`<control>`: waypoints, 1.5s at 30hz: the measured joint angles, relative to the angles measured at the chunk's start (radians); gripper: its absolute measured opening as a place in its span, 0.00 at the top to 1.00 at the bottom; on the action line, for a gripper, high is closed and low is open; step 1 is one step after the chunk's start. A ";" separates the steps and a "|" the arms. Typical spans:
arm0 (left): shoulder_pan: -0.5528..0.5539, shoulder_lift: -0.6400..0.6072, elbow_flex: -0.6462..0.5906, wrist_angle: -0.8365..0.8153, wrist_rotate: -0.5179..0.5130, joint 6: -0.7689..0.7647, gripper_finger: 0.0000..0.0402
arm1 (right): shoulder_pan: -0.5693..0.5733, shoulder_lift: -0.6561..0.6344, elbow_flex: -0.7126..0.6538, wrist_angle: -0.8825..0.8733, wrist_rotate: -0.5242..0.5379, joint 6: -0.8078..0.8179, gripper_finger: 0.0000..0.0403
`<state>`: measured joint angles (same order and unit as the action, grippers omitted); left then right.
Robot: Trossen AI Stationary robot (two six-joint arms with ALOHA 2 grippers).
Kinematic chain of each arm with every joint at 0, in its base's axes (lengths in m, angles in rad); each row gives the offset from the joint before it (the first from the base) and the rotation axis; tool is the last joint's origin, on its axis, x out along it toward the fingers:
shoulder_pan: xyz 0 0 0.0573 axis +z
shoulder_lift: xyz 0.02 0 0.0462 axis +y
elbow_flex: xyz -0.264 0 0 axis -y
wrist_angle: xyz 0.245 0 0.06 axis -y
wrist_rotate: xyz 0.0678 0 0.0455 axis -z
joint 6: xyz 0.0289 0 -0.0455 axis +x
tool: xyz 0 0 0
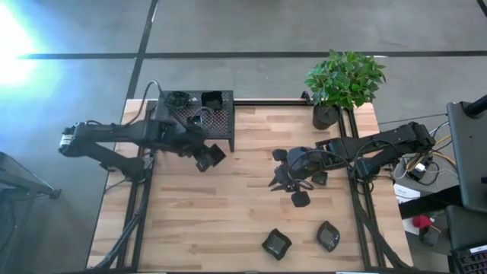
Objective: Pick & Place Mini shaped plates
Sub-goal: Stack the square plate on top of the stacked square plate on the shelf
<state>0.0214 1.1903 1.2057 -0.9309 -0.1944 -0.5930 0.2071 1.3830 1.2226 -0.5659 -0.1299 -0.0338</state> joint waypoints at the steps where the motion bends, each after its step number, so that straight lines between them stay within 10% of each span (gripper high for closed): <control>1: 0.011 -0.010 0.000 -0.002 0.000 0.000 1.00 | 0.000 0.000 0.000 0.000 0.000 0.000 0.83; 20: 0.435 -0.116 -0.007 -0.135 -0.023 -0.090 1.00 | 0.000 0.000 0.000 0.003 0.000 0.016 0.83; 45: 0.509 -0.113 -0.066 -0.090 -0.018 -0.601 1.00 | 0.000 0.000 0.000 0.003 -0.001 0.021 0.83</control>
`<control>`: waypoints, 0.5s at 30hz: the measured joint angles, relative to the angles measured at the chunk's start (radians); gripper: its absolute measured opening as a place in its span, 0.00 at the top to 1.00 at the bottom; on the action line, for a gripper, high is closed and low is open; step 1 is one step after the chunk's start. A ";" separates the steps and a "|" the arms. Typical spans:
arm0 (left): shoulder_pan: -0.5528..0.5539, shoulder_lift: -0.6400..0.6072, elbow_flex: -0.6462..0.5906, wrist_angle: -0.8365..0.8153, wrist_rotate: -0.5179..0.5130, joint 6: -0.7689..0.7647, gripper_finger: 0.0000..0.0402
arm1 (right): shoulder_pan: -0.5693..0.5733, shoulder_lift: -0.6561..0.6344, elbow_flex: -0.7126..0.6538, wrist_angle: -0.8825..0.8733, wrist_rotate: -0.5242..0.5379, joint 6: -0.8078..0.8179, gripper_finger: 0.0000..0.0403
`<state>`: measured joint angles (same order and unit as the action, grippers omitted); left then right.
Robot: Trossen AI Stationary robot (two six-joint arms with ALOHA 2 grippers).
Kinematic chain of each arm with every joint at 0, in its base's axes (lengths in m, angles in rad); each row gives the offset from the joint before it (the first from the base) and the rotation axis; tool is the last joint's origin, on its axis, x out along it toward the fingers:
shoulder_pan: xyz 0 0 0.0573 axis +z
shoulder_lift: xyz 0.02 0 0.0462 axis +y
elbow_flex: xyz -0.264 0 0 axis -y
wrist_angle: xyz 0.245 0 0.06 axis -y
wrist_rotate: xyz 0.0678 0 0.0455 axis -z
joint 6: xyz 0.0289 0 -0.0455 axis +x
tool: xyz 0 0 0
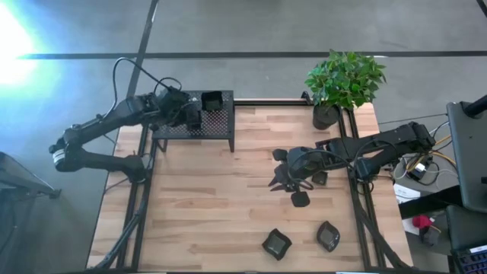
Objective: Pick & Place Mini shaped plates
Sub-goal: Stack the square plate on top of the stacked square plate on the shelf
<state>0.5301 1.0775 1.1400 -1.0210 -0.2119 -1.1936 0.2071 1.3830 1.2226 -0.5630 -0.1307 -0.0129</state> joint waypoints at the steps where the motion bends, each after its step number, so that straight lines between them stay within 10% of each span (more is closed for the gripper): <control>1: 0.000 0.000 0.000 0.000 0.000 -0.010 1.00 | 0.000 0.000 0.000 -0.001 0.000 -0.003 0.83; 15: 0.000 0.012 -0.001 -0.073 0.008 -0.036 0.95 | 0.000 0.000 0.000 -0.001 0.000 -0.006 0.83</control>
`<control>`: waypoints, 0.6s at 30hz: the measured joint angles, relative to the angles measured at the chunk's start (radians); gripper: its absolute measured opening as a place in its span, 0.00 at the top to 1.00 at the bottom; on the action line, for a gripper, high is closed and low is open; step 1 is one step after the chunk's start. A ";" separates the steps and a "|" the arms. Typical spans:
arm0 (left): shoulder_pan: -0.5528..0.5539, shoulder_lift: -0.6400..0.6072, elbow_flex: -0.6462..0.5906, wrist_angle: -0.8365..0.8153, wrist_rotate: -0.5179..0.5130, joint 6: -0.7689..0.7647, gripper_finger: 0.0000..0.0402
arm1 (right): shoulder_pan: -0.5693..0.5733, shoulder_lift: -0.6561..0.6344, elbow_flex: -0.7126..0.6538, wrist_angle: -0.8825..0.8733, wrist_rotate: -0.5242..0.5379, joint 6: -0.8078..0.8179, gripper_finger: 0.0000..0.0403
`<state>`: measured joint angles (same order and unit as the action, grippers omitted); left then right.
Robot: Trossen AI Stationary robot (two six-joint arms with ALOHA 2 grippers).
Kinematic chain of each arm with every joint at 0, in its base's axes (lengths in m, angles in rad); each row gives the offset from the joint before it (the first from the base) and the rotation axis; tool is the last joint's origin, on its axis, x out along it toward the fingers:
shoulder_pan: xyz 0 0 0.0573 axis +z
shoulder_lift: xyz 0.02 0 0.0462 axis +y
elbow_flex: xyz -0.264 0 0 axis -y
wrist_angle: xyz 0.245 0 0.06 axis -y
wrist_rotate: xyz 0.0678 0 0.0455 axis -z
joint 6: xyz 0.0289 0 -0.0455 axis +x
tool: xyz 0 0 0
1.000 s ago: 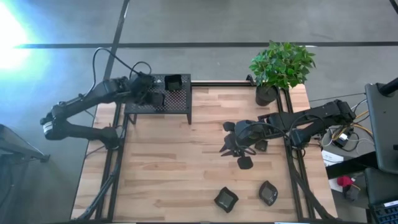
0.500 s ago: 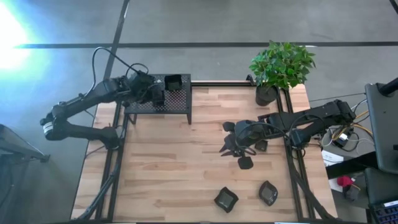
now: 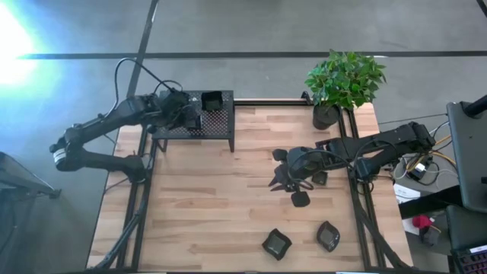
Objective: Pick & Place Mini shaped plates
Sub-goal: Stack the square plate on top of the stacked square plate on the shelf
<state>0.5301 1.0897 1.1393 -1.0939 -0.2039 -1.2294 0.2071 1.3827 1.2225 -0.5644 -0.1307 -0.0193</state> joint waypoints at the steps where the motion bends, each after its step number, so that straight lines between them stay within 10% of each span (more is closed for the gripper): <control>1: 0.000 0.004 0.000 0.000 0.000 0.000 0.95 | 0.000 0.000 0.000 0.000 0.000 0.000 0.83; 18: 0.003 0.041 0.000 0.086 0.028 0.005 0.85 | 0.000 -0.001 0.000 0.005 0.000 0.016 0.83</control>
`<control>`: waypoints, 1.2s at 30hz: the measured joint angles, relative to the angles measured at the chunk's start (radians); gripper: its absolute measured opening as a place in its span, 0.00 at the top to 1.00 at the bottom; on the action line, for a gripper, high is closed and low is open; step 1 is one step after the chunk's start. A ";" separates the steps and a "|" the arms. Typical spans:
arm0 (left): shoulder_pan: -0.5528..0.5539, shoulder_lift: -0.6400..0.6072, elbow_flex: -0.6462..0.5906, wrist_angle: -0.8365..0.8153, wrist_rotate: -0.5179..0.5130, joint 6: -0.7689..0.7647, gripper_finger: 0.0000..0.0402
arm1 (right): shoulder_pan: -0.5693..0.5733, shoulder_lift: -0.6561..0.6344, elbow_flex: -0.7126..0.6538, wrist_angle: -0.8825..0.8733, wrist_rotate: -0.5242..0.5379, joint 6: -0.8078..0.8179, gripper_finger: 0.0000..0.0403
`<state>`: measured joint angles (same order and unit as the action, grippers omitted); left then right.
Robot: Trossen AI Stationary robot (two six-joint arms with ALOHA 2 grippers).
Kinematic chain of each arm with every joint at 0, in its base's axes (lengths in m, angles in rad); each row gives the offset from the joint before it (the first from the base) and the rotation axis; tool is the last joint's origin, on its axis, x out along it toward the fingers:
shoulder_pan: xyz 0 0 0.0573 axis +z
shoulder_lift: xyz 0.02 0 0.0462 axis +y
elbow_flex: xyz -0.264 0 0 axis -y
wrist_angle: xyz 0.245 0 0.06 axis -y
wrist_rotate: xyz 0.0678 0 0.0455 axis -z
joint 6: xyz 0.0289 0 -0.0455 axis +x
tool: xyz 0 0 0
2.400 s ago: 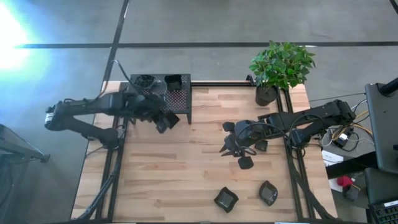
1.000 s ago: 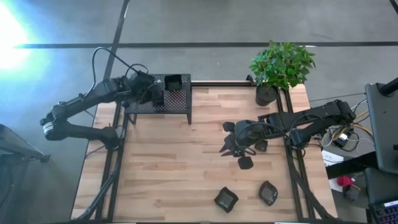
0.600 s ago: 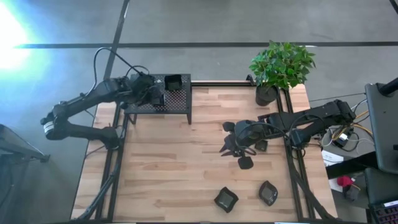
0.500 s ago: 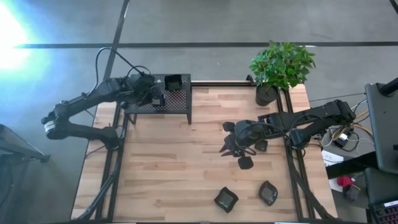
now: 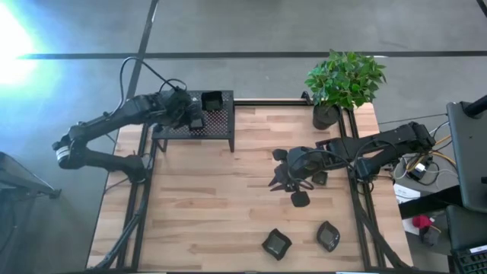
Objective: Pick & Place Mini shaped plates
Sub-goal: Stack the square plate on top of the stacked square plate on the shelf, then stack the distorted square plate on top of the stacked distorted square plate on the shelf
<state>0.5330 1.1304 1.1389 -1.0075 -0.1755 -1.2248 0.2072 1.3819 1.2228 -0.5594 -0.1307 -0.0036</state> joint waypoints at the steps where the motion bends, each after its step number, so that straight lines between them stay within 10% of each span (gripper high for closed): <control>1: 0.002 -0.002 0.000 -0.003 0.001 -0.003 0.85 | 0.000 0.000 0.000 0.000 0.000 0.001 0.83; 36: 0.002 -0.041 0.042 0.004 -0.026 0.362 0.85 | 0.000 -0.001 0.000 0.000 0.000 0.031 0.83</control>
<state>0.5350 1.0893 1.1806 -1.0034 -0.2013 -0.8629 0.2073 1.3811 1.2225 -0.5598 -0.1306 0.0269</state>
